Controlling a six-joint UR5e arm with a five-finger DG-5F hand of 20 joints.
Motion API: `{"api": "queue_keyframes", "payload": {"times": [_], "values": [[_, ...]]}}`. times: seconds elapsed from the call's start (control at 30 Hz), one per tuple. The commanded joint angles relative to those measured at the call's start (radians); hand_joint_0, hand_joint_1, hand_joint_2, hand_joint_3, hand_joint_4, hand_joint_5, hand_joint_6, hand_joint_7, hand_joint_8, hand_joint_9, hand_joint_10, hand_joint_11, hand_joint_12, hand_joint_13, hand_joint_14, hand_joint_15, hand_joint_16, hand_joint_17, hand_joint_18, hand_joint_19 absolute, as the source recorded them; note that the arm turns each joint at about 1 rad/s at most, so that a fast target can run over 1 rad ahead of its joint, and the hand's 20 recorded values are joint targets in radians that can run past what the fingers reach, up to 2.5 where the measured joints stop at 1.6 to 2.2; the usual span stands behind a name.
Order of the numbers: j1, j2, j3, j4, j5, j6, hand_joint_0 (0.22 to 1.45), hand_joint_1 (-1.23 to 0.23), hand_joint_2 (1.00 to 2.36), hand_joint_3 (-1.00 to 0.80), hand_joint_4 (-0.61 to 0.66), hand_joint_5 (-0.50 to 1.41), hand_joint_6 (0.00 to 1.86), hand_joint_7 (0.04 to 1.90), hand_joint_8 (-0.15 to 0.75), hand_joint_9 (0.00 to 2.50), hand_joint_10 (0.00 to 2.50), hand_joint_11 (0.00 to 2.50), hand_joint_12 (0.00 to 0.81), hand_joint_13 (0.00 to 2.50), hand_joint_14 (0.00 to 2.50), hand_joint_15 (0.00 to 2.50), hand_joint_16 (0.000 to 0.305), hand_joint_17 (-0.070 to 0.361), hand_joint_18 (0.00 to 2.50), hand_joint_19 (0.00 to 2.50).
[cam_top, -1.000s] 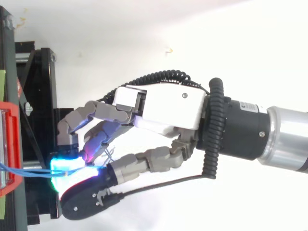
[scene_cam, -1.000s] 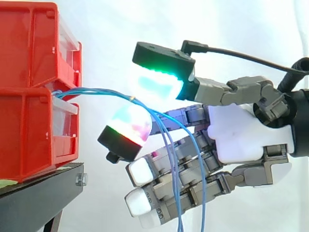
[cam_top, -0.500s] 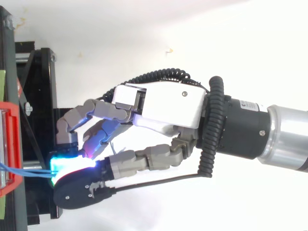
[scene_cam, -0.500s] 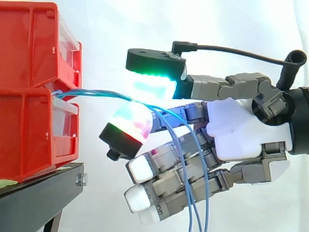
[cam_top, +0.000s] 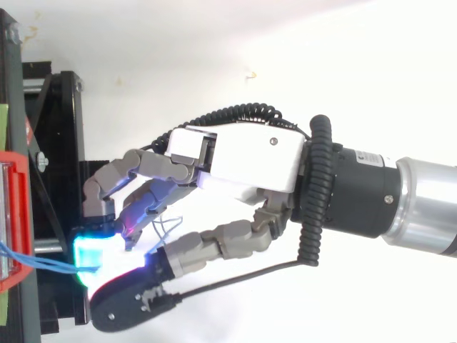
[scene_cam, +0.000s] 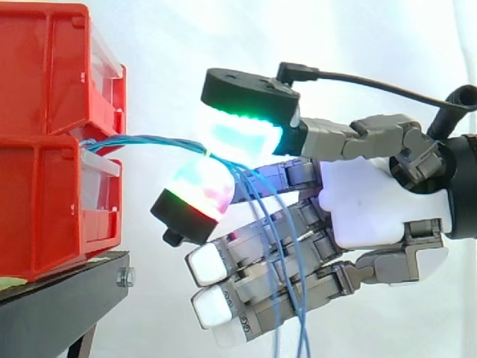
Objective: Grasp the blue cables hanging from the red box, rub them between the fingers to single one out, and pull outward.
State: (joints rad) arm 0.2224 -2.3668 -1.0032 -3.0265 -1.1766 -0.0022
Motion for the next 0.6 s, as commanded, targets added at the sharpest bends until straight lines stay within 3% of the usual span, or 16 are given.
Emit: {"api": "queue_keyframes", "payload": {"times": [0.0,0.27,0.57], "values": [[0.002,0.000,0.000,0.000,0.000,0.001,0.72,-0.87,1.00,-0.49,-0.13,-0.16,0.93,0.98,0.214,0.84,0.02,0.56,0.322,0.71,0.02,0.48,0.043,0.096,0.56,0.37],[0.000,0.000,0.000,-0.003,0.000,0.001,0.63,-0.82,1.00,-0.50,-0.05,-0.15,0.92,0.98,0.211,0.89,0.02,0.55,0.315,0.73,0.02,0.49,0.041,0.093,0.58,0.38],[0.000,0.000,0.000,-0.012,0.000,0.002,0.50,-0.59,1.00,-0.50,0.02,-0.13,0.90,1.00,0.245,0.95,0.02,0.56,0.346,0.78,0.02,0.51,0.047,0.106,0.59,0.42]]}}
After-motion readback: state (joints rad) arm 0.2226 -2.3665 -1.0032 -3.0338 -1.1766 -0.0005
